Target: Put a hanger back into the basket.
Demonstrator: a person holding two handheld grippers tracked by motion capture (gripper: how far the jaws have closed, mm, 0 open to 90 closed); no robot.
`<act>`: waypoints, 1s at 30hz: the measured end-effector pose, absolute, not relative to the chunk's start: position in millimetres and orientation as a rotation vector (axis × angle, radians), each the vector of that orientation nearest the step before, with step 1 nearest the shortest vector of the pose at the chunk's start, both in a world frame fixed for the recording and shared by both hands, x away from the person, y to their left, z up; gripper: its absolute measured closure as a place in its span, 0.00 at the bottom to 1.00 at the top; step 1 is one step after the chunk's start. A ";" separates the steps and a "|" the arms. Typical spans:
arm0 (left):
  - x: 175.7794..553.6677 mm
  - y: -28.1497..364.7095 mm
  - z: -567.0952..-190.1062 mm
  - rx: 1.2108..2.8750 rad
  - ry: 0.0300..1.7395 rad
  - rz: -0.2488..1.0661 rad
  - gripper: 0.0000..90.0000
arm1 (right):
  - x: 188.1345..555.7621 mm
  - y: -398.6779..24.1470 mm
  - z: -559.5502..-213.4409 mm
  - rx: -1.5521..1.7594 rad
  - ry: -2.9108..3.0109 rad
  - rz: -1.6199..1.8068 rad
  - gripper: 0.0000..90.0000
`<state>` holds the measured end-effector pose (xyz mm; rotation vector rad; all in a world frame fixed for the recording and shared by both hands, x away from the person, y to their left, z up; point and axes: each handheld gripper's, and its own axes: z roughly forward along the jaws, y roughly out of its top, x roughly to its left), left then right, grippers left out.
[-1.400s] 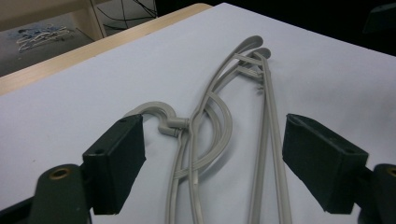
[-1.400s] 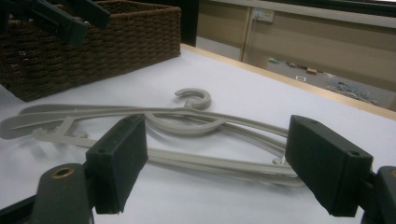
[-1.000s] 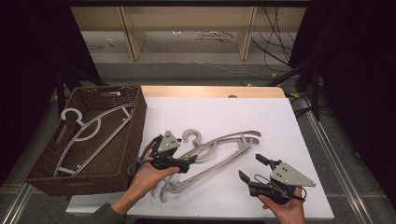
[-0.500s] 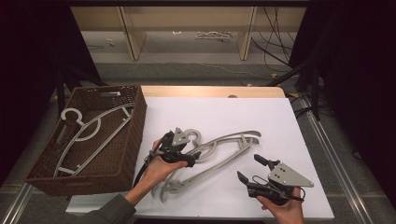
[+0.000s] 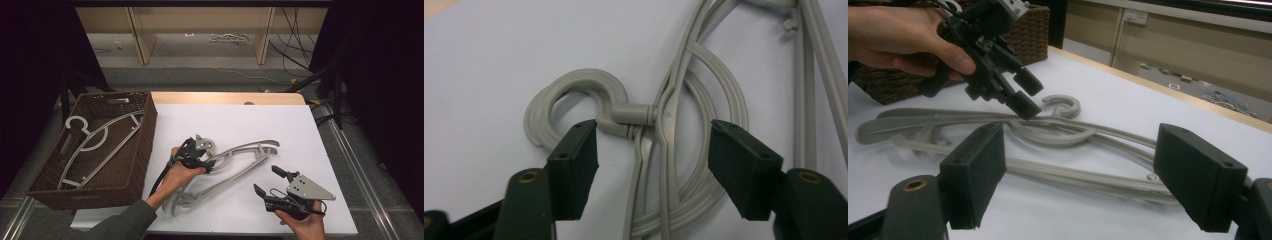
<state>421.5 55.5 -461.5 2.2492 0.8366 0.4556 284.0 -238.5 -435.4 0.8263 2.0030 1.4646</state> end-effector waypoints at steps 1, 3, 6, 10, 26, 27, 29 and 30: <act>422.8 54.1 -462.7 2.248 0.843 0.455 0.44 | 283.9 -238.4 -435.4 0.826 2.004 1.467 0.24; 425.7 51.8 -464.6 2.257 0.840 0.458 0.49 | 285.0 -239.3 -435.1 0.800 1.989 1.451 0.24; 429.0 49.2 -468.2 2.264 0.848 0.442 0.52 | 282.9 -238.9 -434.3 0.824 2.018 1.438 0.24; 432.3 47.6 -474.3 2.293 0.861 0.435 0.55 | 284.0 -239.2 -434.4 0.804 2.011 1.437 0.24; 439.8 48.0 -480.7 2.356 0.855 0.337 0.69 | 284.1 -237.5 -435.4 0.793 2.020 1.431 0.24; 439.5 47.9 -480.7 2.351 0.863 0.331 0.72 | 284.0 -237.4 -435.4 0.792 2.020 1.432 0.24; 440.0 48.7 -481.3 2.335 0.886 0.320 0.73 | 284.0 -237.5 -435.3 0.793 2.020 1.431 0.24; 441.6 50.3 -481.5 2.330 0.884 0.301 0.73 | 283.9 -237.6 -435.3 0.793 2.020 1.431 0.24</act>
